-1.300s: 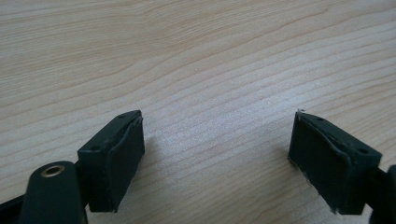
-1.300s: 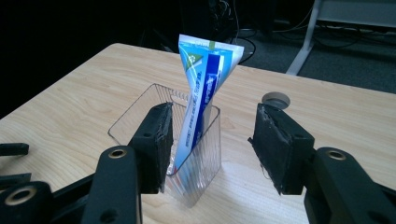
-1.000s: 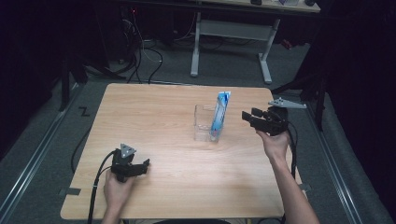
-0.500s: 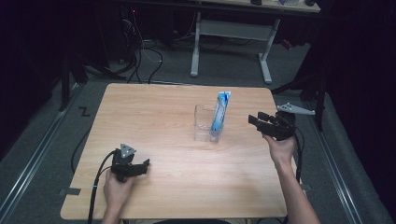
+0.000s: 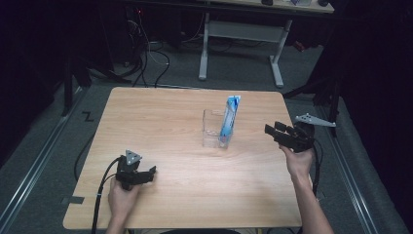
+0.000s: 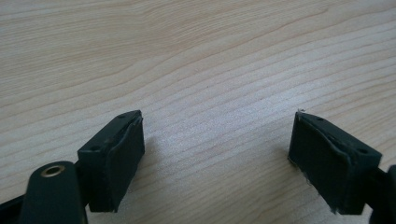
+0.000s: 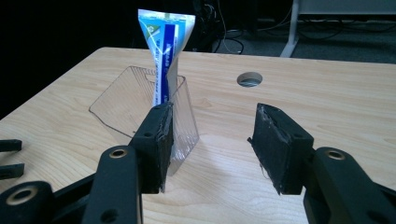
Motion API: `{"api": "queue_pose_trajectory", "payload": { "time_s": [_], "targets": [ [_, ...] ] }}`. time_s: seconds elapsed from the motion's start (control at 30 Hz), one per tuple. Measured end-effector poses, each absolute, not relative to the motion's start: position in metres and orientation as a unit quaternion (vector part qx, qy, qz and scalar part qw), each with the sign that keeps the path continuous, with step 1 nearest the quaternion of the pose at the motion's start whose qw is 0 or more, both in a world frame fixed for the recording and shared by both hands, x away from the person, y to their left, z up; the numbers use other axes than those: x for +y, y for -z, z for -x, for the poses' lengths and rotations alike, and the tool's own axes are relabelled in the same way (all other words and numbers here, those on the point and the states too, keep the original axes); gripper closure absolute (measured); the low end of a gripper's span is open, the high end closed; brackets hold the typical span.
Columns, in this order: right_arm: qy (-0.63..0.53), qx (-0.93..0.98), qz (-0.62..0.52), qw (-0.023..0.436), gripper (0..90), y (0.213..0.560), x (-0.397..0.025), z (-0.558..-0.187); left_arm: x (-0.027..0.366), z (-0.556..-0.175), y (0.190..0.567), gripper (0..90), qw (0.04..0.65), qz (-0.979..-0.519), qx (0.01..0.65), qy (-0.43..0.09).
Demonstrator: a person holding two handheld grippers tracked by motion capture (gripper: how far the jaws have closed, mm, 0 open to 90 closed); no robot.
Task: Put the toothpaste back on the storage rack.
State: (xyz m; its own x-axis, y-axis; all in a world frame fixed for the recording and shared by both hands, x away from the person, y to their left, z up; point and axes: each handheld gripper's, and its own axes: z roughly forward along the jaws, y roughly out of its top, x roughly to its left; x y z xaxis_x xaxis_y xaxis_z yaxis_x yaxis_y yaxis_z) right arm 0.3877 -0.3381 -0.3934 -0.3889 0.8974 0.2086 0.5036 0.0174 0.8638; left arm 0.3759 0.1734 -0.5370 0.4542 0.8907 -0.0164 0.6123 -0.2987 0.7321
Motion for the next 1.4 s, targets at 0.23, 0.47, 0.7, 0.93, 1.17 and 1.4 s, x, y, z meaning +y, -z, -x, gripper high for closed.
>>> {"api": "queue_pose_trajectory", "payload": {
  "time_s": [0.23,0.47,0.7,0.93,1.17,1.4],
  "targets": [
    [-0.479,0.674,-0.525,0.203,48.1,0.401,-0.348,-0.382,0.173,-0.376,0.537,18.7,0.344,-0.78,0.482,-0.202],
    [-0.477,0.669,-0.533,0.204,48.1,0.409,-0.357,-0.377,0.173,-0.376,0.537,18.7,0.344,-0.78,0.482,-0.202],
    [-0.469,0.668,-0.542,0.202,48.2,0.419,-0.362,-0.374,0.173,-0.376,0.537,18.7,0.344,-0.78,0.482,-0.202],
    [-0.469,0.664,-0.547,0.198,48.4,0.427,-0.365,-0.372,0.173,-0.376,0.537,18.7,0.344,-0.78,0.482,-0.202],
    [-0.466,0.662,-0.555,0.193,48.5,0.437,-0.367,-0.37,0.173,-0.376,0.537,18.7,0.344,-0.78,0.482,-0.202],
    [-0.461,0.663,-0.559,0.188,48.8,0.445,-0.367,-0.369,0.173,-0.376,0.537,18.7,0.344,-0.78,0.482,-0.202]
  ]
}}
